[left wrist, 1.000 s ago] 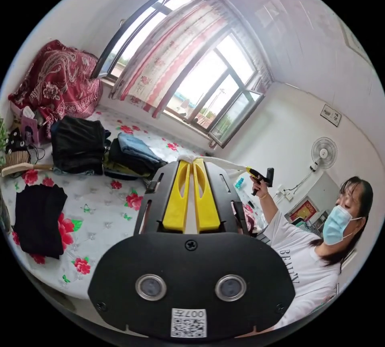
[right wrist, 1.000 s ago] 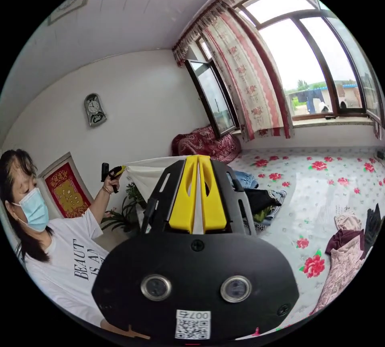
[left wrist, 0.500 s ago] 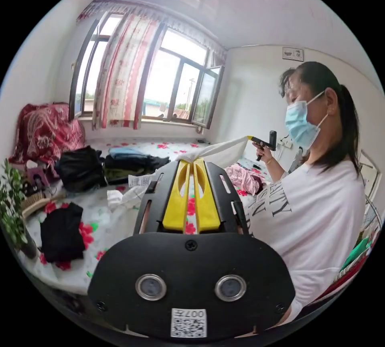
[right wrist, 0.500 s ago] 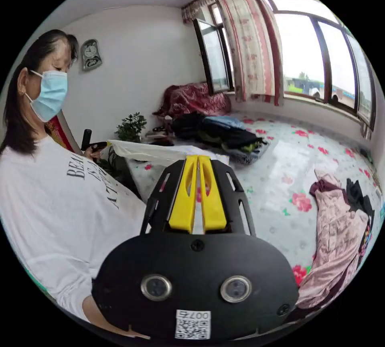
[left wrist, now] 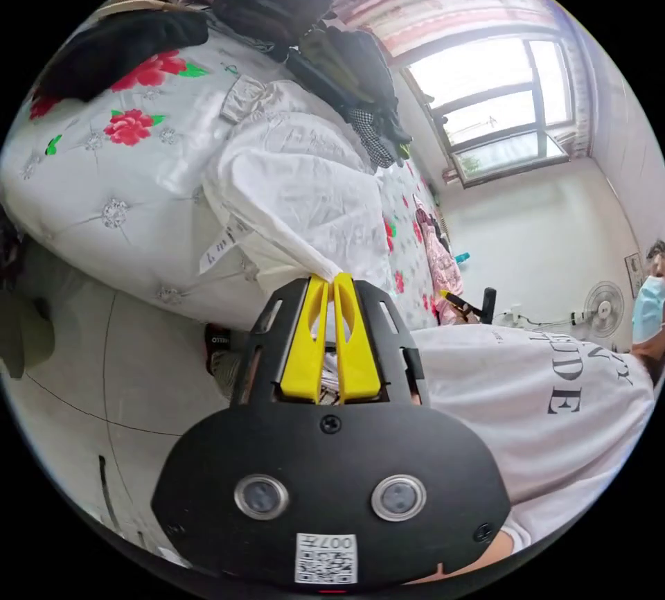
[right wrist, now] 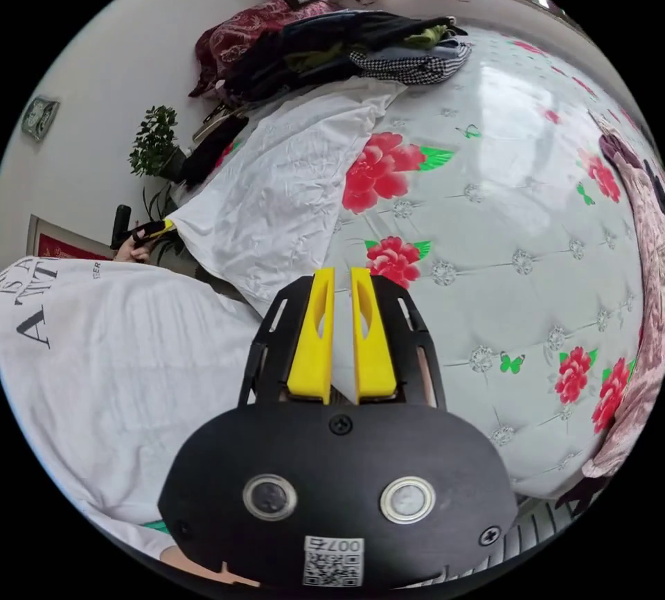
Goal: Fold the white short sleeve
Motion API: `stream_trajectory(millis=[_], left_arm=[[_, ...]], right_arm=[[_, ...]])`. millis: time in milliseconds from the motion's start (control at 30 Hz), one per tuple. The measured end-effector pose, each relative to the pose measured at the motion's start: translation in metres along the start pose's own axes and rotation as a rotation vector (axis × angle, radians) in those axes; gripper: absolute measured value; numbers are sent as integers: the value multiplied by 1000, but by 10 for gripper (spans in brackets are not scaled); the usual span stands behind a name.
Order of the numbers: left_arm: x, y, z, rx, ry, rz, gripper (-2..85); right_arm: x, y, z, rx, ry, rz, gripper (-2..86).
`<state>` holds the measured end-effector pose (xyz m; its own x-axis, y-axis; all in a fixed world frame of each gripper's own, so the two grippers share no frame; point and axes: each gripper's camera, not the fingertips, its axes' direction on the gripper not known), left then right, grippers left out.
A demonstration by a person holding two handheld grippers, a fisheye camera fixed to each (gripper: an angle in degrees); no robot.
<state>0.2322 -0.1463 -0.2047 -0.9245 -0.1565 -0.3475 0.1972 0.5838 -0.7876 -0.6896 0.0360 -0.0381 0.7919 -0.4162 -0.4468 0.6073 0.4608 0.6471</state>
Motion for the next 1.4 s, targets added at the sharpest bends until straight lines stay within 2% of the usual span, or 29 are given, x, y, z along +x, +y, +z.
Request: stream_trajectory(millis=[167, 333, 467, 533, 600, 733, 933, 1167, 1400], left_arm=[[8, -10, 6, -10, -29, 1, -9], [16, -14, 13, -27, -51, -1, -9], [16, -20, 20, -40, -40, -30, -9], [17, -26, 24, -48, -40, -40, -8], [18, -30, 28, -60, -54, -40, -7], [21, -39, 42, -122, -108, -30, 10], [26, -42, 64, -146, -70, -19, 74], [40, -20, 72, -214, -200, -8, 99], [103, -35, 122, -261, -469, 195, 105]], right_arm=[[-51, -31, 54, -119, -30, -160, 47], [-115, -38, 97, -225, 71, -425, 60], [-123, -46, 133, -356, 148, -481, 30], [-119, -56, 125, -287, 249, -435, 10], [-107, -67, 114, -301, 181, -375, 4], [-63, -78, 67, -154, 39, -167, -1], [-4, -79, 41, -27, -9, 116, -2], [-1, -80, 57, -97, 40, 131, -2], [-3, -91, 61, -116, 37, 127, -2]])
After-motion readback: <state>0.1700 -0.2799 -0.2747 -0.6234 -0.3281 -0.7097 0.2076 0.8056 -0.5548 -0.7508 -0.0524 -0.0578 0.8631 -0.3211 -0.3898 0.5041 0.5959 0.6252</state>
